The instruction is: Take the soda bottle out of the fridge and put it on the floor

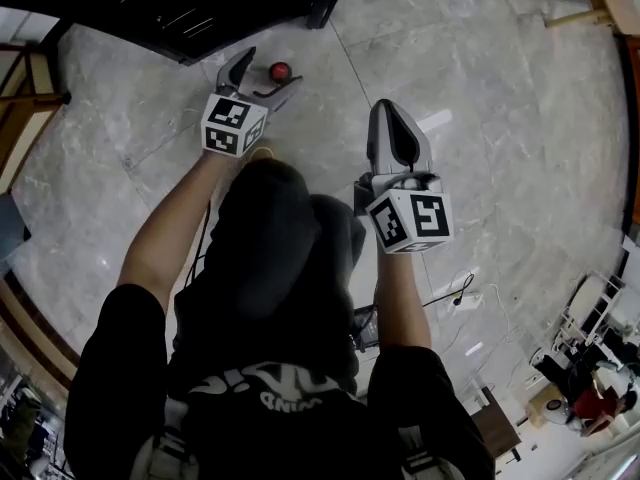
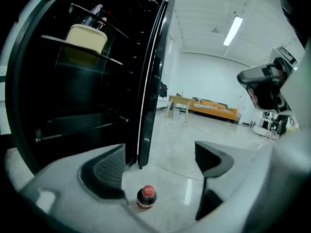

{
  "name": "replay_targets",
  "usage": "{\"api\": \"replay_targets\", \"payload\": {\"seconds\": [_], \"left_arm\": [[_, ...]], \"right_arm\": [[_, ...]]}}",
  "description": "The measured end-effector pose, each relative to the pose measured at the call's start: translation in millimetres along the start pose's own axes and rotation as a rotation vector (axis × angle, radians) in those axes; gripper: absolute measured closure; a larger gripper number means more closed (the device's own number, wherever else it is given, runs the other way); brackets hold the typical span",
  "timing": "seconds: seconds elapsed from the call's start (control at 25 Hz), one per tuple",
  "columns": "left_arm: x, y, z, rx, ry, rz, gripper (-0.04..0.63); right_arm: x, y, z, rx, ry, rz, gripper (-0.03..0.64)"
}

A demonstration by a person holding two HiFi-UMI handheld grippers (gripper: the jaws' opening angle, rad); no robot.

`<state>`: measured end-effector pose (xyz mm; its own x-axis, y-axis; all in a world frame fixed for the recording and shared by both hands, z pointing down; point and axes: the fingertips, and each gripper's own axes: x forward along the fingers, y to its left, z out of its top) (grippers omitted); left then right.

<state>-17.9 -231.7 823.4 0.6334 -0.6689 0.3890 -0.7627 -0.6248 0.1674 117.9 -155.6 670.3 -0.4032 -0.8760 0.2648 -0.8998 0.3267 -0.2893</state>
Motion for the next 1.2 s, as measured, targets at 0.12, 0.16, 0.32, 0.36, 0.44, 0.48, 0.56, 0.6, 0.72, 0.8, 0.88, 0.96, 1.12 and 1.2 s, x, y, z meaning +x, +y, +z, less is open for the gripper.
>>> {"api": "replay_targets", "payload": {"seconds": [0.12,0.16,0.32,0.36,0.44,0.48,0.56,0.6,0.72,0.8,0.88,0.96,1.12,1.2], "left_arm": [[-26.4,-19.1,63.1,0.002,0.023,-0.023,0.149],[-35.4,-25.1,86.1,0.005,0.027,-0.030,0.150],[-77.6,-47.0,183.4,0.011,0.028,-0.048,0.152],[-89.3,-53.8,207.0,0.010,0.027,-0.055,0.152],[-111.7,-67.6,253.5,0.007,0.023,-0.073,0.152],[-122.6,-74.4,276.2,0.007,0.022,-0.081,0.152],[-143.7,-87.8,320.5,0.003,0.021,-0.096,0.152],[-153.5,-94.1,342.5,-0.002,0.019,-0.101,0.153],[-179.4,-107.7,406.9,-0.012,0.016,-0.109,0.153],[-194.3,-115.4,445.7,-0.017,0.013,-0.121,0.155],[-206.1,-124.0,478.8,-0.009,0.008,-0.139,0.158],[-212.1,-130.2,506.4,0.011,0.003,-0.147,0.160],[-219.4,-144.9,548.6,0.028,-0.024,-0.155,0.190],[-224.2,-153.5,565.9,0.037,-0.037,-0.160,0.211]], "right_arm": [[-14.0,13.7,65.1,0.002,0.016,-0.003,0.617],[-18.9,18.0,88.6,0.002,0.017,-0.006,0.617],[-39.6,38.7,182.4,0.009,0.020,-0.028,0.617],[-45.5,44.0,204.5,0.009,0.020,-0.034,0.617],[-56.3,53.5,248.2,0.008,0.020,-0.047,0.617],[-61.5,58.2,269.7,0.008,0.021,-0.053,0.617],[-71.9,68.3,311.8,0.003,0.028,-0.060,0.617],[-77.2,73.0,332.1,-0.002,0.031,-0.062,0.617],[-92.5,84.6,388.6,-0.012,0.040,-0.071,0.617],[-104.7,90.2,422.7,-0.014,0.036,-0.082,0.617],[-118.0,92.9,452.2,-0.015,0.025,-0.094,0.617],[-129.5,91.1,475.4,-0.016,0.012,-0.102,0.617],[-156.1,79.6,501.0,-0.027,0.000,-0.118,0.617],[-170.4,72.9,508.3,-0.038,0.005,-0.133,0.617]]}}
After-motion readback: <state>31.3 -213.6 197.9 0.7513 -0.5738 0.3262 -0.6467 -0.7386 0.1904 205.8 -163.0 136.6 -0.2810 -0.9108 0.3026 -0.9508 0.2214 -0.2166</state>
